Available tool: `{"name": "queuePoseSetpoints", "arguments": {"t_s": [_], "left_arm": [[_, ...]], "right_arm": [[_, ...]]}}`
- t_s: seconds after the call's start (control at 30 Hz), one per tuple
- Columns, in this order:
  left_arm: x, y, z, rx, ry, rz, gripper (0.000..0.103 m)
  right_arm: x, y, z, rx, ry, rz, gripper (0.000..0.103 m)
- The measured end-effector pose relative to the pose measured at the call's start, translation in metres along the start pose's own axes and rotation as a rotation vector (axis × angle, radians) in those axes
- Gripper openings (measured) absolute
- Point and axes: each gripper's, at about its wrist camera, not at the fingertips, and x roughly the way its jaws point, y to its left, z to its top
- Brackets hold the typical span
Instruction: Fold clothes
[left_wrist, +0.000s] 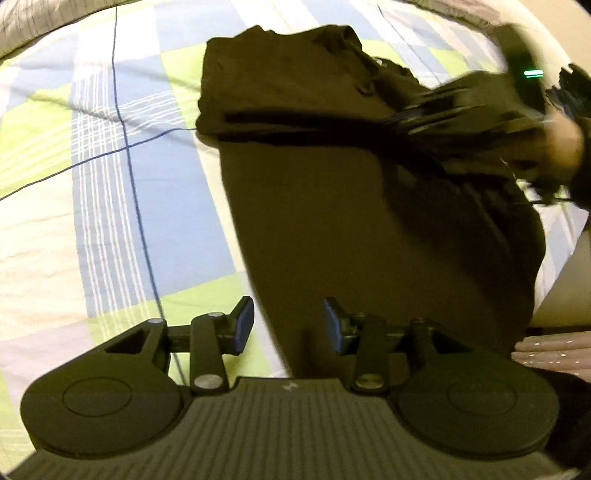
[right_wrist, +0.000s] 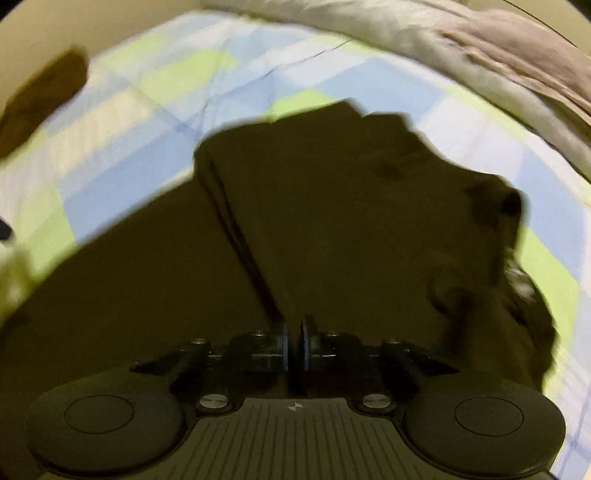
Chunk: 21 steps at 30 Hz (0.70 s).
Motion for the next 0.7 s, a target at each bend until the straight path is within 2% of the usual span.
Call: {"name": "queuePoseSetpoints", "arguments": {"t_s": [0.07,0.13,0.23,0.3,0.37,0.43,0.53,0.63,0.67,0.7], "left_arm": [[-0.005,0.011,0.009,0.005,-0.011,-0.017,0.036],[-0.006,0.014,0.025,0.029,-0.032,-0.035,0.036],[-0.005,0.009,0.056,0.106,-0.074,-0.06,0.036],[-0.001,0.0,0.076,0.167,-0.097,-0.063,0.037],[0.007,-0.013,0.096,0.221,-0.123,-0.06,0.04],[0.016,-0.028,0.114,0.266,-0.148,-0.059,0.051],[0.043,-0.06,0.137,0.328,-0.156,-0.07,0.059],[0.08,-0.104,0.153,0.38,-0.143,-0.106,0.062],[0.094,-0.119,0.158,0.385,-0.137,-0.124,0.062],[0.106,-0.134,0.16,0.383,-0.133,-0.143,0.062]], "right_arm": [[-0.042,-0.014,-0.005,0.092,-0.032,-0.032,0.002],[-0.086,-0.035,-0.015,0.192,-0.065,-0.118,0.002],[-0.159,-0.071,-0.041,0.36,-0.125,-0.327,0.001],[-0.206,-0.094,-0.071,0.491,-0.152,-0.508,0.001],[-0.247,-0.118,-0.116,0.654,-0.135,-0.704,0.002],[-0.268,-0.139,-0.162,0.795,-0.072,-0.832,0.002],[-0.263,-0.159,-0.211,0.925,0.035,-0.849,0.002],[-0.24,-0.159,-0.229,0.951,0.09,-0.803,0.005],[-0.231,-0.156,-0.232,0.959,0.087,-0.771,0.018],[-0.223,-0.152,-0.234,0.969,0.08,-0.735,0.043]]}}
